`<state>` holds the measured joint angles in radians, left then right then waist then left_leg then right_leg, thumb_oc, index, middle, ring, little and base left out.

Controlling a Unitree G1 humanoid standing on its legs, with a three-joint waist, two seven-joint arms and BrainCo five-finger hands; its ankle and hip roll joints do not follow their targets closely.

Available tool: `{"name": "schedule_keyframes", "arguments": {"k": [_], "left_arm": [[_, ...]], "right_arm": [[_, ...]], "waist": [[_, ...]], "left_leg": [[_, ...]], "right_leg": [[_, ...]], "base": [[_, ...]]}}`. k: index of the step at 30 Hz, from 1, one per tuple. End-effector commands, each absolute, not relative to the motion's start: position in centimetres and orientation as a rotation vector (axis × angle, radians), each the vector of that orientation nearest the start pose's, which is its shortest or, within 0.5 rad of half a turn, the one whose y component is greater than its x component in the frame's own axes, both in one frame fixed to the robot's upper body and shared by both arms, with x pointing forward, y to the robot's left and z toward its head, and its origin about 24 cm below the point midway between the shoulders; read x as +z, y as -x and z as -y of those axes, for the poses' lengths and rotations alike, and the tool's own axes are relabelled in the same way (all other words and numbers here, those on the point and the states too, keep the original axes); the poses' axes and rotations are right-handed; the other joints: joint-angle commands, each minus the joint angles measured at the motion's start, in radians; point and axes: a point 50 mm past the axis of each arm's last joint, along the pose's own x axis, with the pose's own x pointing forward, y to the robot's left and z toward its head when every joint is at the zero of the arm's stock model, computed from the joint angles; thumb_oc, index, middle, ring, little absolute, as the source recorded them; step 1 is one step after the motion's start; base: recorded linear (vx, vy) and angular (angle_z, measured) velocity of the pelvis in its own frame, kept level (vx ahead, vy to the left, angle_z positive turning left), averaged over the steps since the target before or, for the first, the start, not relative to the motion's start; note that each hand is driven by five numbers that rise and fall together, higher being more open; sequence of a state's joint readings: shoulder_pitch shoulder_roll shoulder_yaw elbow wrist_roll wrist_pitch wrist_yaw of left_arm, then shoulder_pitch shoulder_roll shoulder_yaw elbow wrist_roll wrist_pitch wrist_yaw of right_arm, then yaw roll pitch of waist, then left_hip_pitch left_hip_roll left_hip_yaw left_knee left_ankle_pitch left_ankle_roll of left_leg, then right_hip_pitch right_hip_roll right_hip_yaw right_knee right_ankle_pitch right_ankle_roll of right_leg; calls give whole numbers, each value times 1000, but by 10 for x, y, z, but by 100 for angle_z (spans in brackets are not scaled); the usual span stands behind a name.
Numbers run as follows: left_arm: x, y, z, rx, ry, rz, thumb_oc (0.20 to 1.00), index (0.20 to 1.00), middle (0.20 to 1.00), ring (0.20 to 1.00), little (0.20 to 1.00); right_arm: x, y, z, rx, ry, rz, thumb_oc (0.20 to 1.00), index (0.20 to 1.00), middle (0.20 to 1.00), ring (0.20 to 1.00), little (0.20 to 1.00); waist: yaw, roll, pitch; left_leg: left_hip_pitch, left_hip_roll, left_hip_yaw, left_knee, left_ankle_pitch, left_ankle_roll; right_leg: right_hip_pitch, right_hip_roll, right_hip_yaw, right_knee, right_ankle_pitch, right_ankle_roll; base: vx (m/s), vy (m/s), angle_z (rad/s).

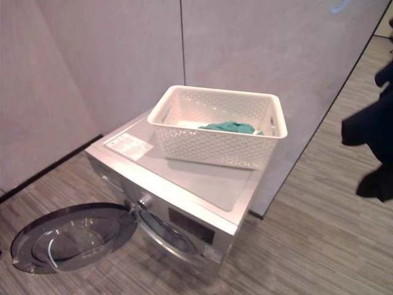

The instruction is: Grab the laundry basket,head to the washer,open it,put in the laundry and shut it.

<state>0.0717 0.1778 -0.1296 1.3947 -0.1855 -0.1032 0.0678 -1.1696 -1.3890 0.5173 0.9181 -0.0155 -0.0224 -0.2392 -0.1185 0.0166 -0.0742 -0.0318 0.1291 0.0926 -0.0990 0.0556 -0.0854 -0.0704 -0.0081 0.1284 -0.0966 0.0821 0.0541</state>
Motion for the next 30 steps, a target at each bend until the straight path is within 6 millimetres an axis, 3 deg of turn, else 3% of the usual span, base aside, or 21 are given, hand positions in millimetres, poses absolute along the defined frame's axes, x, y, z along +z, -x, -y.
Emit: {"name": "schedule_keyframes", "arguments": {"k": [1, 2, 3, 6, 10, 15, 17, 20, 21, 25, 30], "left_arm": [[-172, -47, -226, 195, -167, -1330, 1000, 1000, 1000, 1000, 1000], [-171, -47, -229, 197, -174, -1330, 1000, 1000, 1000, 1000, 1000], [-173, -50, -220, 186, -151, -1324, 1000, 1000, 1000, 1000, 1000], [-173, -50, -218, 174, -158, -1325, 1000, 1000, 1000, 1000, 1000], [-173, -53, -216, 185, -146, -1317, 1000, 1000, 1000, 1000, 1000], [-173, -54, -215, 195, -146, -1315, 1000, 1000, 1000, 1000, 1000], [-173, -54, -215, 195, -147, -1312, 1000, 1000, 1000, 1000, 1000], [-172, -56, -218, 204, -153, -1301, 1000, 1000, 1000, 1000, 1000], [-172, -58, -220, 216, -154, -1293, 1000, 1000, 1000, 1000, 1000], [-171, -57, -223, 217, -172, -1294, 1000, 1000, 1000, 1000, 1000], [-170, -62, -224, 210, -183, -1276, 1000, 1000, 1000, 1000, 1000]], "right_arm": [[381, -259, 424, -982, 1158, 310, 200, 200, 200, 200, 200], [378, -258, 426, -984, 1154, 304, 200, 200, 200, 200, 200], [325, -271, 426, -882, 1113, 224, 200, 200, 200, 200, 200], [269, -269, 430, -828, 1034, 146, 200, 200, 200, 200, 200], [205, -261, 425, -765, 937, 63, 200, 200, 200, 200, 200], [137, -236, 408, -686, 821, -30, 200, 200, 200, 200, 200], [114, -229, 405, -668, 782, -90, 200, 200, 200, 200, 200], [97, -227, 401, -653, 765, -143, 200, 200, 200, 200, 200], [79, -225, 396, -625, 759, -200, 200, 200, 200, 200, 200], [43, -219, 381, -566, 672, -297, 200, 200, 200, 200, 200], [34, -217, 377, -557, 639, -314, 200, 200, 200, 200, 200]], "waist": [[-5, -72, 47], [-3, -78, 46], [-15, -64, 53], [-10, -69, 56], [-16, -57, 62], [-20, -53, 68], [-19, -52, 69], [-15, -54, 70], [-15, -54, 73], [-13, -55, 72], [-17, -57, 71]], "left_leg": [[123, 4, -11, 12, -141, 2], [123, 5, -11, 12, -141, 2], [126, 1, -4, 12, -143, 6], [130, 0, -6, 12, -145, 10], [132, -5, -7, 12, -149, 14], [135, -7, -2, 12, -153, 20], [137, -8, 0, 12, -154, 22], [139, -10, 8, 12, -156, 24], [142, -11, 17, 13, -157, 27], [148, -11, 33, 13, -156, 28], [149, -11, 33, 17, -157, 29]], "right_leg": [[47, -97, -16, 27, -86, 93], [48, -96, -16, 27, -86, 93], [47, -100, -10, 28, -85, 94], [49, -103, -12, 29, -87, 93], [50, -109, -11, 29, -87, 93], [50, -113, -5, 24, -84, 94], [48, -113, 0, 22, -82, 95], [42, -112, 9, 21, -80, 97], [36, -110, 17, 21, -76, 99], [31, -111, 25, 21, -70, 100], [30, -113, 26, 22, -67, 100]], "base": [[1, 1, -5], [-13, 6, -4], [-15, 4, -6], [-6, 1, -4], [-4, 2, -1], [-7, 2, 2], [-10, 0, -2], [-25, -1, -5], [-53, -4, -15], [-37, -5, -26], [-19, 5, -2]]}}
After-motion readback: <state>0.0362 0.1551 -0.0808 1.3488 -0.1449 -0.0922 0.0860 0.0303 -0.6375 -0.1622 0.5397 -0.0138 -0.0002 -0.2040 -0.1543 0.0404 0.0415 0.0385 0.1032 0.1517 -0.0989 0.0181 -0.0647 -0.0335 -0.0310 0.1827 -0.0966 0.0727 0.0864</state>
